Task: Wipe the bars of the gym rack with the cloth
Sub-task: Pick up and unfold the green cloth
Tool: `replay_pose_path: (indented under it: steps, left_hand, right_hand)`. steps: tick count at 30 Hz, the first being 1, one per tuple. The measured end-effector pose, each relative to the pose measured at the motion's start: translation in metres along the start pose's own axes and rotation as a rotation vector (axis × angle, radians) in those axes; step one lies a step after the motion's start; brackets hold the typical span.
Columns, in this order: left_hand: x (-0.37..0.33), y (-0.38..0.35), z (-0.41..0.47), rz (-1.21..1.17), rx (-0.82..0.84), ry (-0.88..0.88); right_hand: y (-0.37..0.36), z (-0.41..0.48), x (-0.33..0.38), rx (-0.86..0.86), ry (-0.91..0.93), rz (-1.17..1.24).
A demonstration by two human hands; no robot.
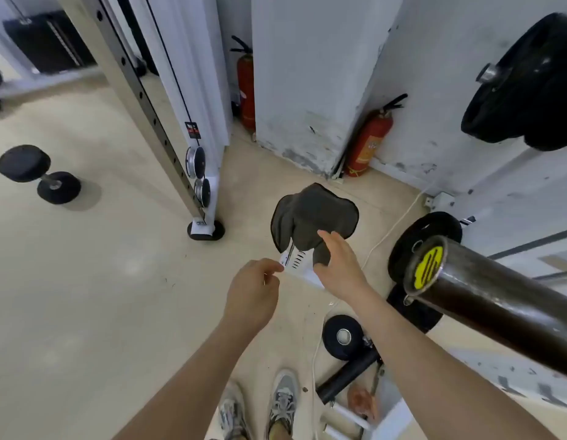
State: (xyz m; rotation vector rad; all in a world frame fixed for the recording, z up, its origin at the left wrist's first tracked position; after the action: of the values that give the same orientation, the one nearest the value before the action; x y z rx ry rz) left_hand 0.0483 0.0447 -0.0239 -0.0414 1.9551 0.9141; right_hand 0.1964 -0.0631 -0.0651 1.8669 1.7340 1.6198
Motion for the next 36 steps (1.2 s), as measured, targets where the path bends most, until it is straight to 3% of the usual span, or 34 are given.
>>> replay_pose_path:
  steps: [9, 14, 19, 21, 23, 26, 28, 29, 32, 36]
  left_hand:
    - [0.035, -0.059, 0.166, -0.288, 0.139, 0.159]
    - [0.070, -0.082, 0.204, -0.501, 0.268, 0.498]
    - [0.044, -0.049, 0.218, -0.764, 0.025, 0.371]
    - [0.008, -0.039, 0.220, -0.838, 0.065, 0.194]
    - [-0.038, -0.040, 0.215, -0.722, 0.189, -0.053]
    - [-0.084, -0.059, 0.191, -0.375, 0.362, -0.372]
    - [-0.088, -0.070, 0.175, -0.201, 0.430, -0.469]
    - [-0.086, -0.076, 0.167, -0.164, 0.473, -0.492]
    - [-0.080, -0.083, 0.145, -0.200, 0.608, -0.492]
    - [-0.060, -0.070, 0.146, -0.596, 0.411, -0.120]
  right_hand:
    - [-0.021, 0.062, -0.001, -0.141, -0.134, -0.365]
    - [-0.025, 0.075, -0.001, -0.188, -0.166, -0.365]
    - [-0.026, 0.088, 0.000, -0.146, -0.243, -0.319]
    - [-0.021, 0.098, 0.004, -0.147, -0.266, -0.255]
    - [-0.007, 0.103, 0.011, -0.225, -0.330, 0.080]
    - [0.009, 0.084, 0.007, -0.284, -0.576, 1.190]
    - [0.020, 0.073, 0.012, -0.200, -0.469, 1.750]
    - [0.027, 0.068, 0.017, -0.164, -0.403, 1.857]
    - [0.023, 0.060, 0.012, -0.162, -0.405, 1.820]
    - [0.011, 0.048, -0.014, -0.395, -0.501, 1.880]
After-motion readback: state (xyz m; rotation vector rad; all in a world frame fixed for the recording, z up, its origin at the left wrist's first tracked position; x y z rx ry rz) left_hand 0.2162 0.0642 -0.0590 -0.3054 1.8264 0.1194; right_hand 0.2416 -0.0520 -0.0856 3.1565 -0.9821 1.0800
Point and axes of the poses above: each hand's wrist, its own z-axis towards the middle knuckle, its own y-axis out of the back of the hand, x = y × z, the point moved 7 cm from there along z, towards the middle knuckle, and after that the axes turned 5 degrees about -y, right-handed, at the moved point
